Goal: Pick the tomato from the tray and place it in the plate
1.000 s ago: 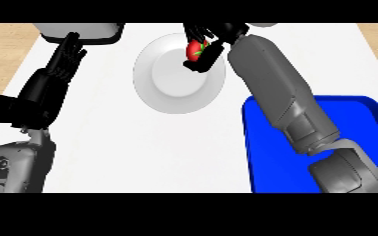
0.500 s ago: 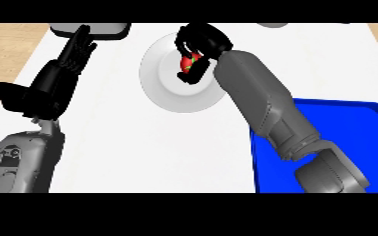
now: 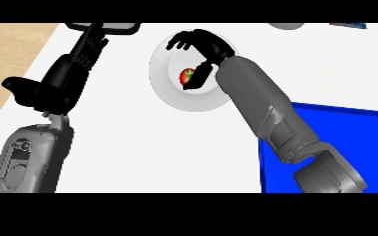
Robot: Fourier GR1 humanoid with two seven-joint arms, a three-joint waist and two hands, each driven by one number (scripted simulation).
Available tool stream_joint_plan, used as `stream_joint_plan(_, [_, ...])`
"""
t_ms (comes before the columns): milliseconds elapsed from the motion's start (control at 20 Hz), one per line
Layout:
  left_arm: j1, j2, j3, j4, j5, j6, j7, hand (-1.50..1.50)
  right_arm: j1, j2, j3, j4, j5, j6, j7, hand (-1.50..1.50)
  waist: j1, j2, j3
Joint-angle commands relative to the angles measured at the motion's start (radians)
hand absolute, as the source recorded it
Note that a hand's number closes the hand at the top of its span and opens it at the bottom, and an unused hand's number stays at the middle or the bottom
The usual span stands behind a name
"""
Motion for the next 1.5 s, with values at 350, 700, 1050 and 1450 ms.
stream_joint_plan(350, [-0.003, -0.025, -0.011, 0.006, -0.023, 0.025, -0.007, 0.00, 0.031, 0.001, -0.133, -0.019, -0.288, 0.011, -0.101, -1.50, -0.003, -0.001, 0.001])
stream_joint_plan(700, [0.063, 0.003, 0.016, -0.023, -0.009, 0.006, -0.007, 0.00, -0.040, -0.058, -0.245, 0.050, -0.350, 0.098, -0.062, -1.50, -0.056, -0.007, 0.001])
stream_joint_plan(1050, [0.064, 0.024, 0.057, 0.009, 0.009, -0.011, -0.050, 0.00, -0.020, -0.200, -0.298, 0.072, -0.386, 0.215, -0.121, -1.50, -0.061, -0.001, 0.001])
stream_joint_plan(1450, [0.062, 0.012, 0.034, -0.060, -0.003, 0.003, -0.005, 0.00, 0.035, -0.338, -0.276, 0.093, -0.349, 0.348, -0.227, -1.50, -0.036, 0.006, 0.003])
